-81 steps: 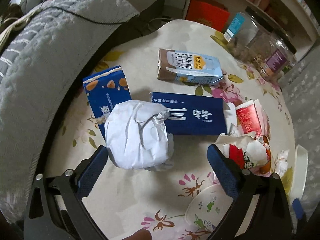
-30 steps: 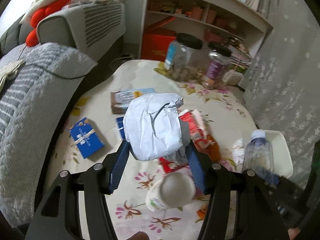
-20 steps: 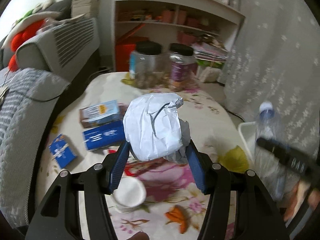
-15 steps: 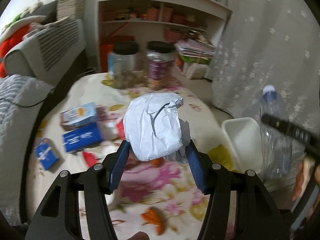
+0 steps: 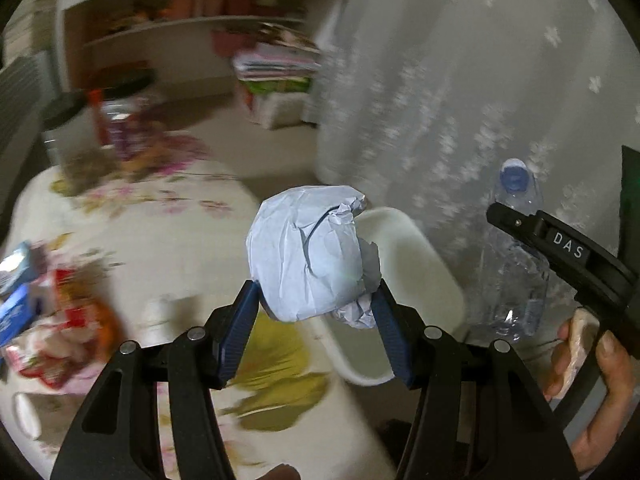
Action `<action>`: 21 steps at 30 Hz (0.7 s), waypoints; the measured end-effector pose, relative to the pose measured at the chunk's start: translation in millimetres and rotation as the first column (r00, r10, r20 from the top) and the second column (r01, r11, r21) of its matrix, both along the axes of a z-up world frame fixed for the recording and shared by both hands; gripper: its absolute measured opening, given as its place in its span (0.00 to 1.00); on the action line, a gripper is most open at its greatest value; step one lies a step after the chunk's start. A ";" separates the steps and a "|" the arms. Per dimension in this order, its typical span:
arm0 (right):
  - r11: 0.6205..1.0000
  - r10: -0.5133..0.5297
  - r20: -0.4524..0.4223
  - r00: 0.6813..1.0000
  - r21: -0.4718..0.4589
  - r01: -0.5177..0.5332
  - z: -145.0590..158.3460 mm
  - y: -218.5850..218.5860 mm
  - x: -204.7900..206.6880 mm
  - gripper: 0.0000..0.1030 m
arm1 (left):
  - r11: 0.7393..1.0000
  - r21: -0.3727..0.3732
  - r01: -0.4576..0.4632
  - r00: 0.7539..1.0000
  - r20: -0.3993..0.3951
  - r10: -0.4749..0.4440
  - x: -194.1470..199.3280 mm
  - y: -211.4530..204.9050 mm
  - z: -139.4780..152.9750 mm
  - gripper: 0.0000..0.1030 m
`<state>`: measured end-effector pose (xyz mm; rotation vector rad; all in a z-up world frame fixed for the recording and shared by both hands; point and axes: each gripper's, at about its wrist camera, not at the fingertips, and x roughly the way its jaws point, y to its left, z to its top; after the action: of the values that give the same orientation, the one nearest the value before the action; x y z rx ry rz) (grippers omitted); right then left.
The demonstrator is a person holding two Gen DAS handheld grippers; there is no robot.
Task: Collect trash
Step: 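Carry the paper and bottle in both grippers over the white bin, then open both grippers to drop the paper and bottle into the white bin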
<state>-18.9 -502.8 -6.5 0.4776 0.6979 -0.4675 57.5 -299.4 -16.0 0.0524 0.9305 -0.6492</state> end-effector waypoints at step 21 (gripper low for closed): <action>1.000 -0.022 -0.097 0.995 -0.002 0.022 -27.4 -22.4 20.9 0.54 | 0.996 0.069 -0.053 0.997 0.052 0.050 9.5 -8.7 -7.2 0.79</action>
<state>2.0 -525.3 -33.8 0.4645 0.7867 -0.5140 67.1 -308.1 -23.2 0.1067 0.9031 -0.5651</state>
